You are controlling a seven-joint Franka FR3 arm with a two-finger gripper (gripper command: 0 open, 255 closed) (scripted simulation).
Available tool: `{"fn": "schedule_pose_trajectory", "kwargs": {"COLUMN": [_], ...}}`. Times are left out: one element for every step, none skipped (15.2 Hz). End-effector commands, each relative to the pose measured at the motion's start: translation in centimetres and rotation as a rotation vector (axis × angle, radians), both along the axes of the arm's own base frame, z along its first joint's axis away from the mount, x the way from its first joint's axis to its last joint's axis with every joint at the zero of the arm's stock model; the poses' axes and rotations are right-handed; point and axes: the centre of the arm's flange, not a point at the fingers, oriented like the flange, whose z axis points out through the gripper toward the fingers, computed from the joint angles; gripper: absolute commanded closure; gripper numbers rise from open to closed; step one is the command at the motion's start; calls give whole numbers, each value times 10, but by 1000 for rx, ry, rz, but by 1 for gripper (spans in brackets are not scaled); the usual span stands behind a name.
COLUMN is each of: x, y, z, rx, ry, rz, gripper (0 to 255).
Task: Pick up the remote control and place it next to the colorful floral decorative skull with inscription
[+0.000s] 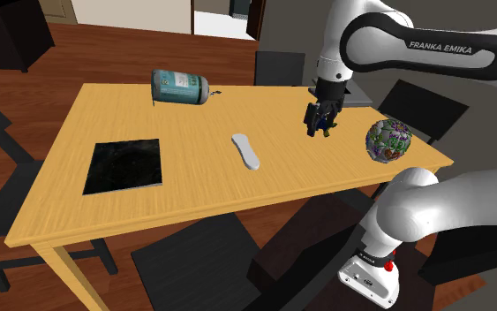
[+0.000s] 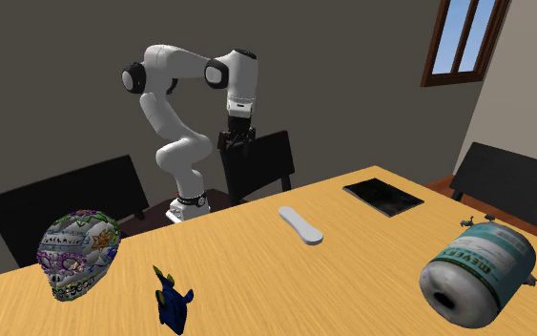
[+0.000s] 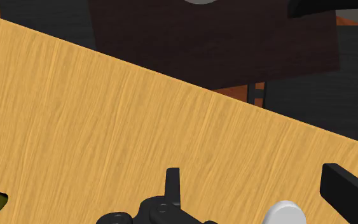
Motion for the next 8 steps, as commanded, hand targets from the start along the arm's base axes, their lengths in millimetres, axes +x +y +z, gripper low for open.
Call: {"fn": "schedule_pose_trajectory", "kwargs": {"x": [0, 9, 18, 28, 37, 46, 56, 65], "y": [0, 3, 5, 8, 10, 12, 14, 16], "z": [0, -8, -16, -24, -32, -40, -48, -55], "rx": [0, 2, 3, 5, 7, 9, 10, 12], "ry": [0, -6, -12, -18, -24, -29, -35, -41], "rz": [0, -12, -24, -36, -48, -60, -72, -84], "gripper": [0, 0, 0, 0, 0, 0, 0, 0]}}
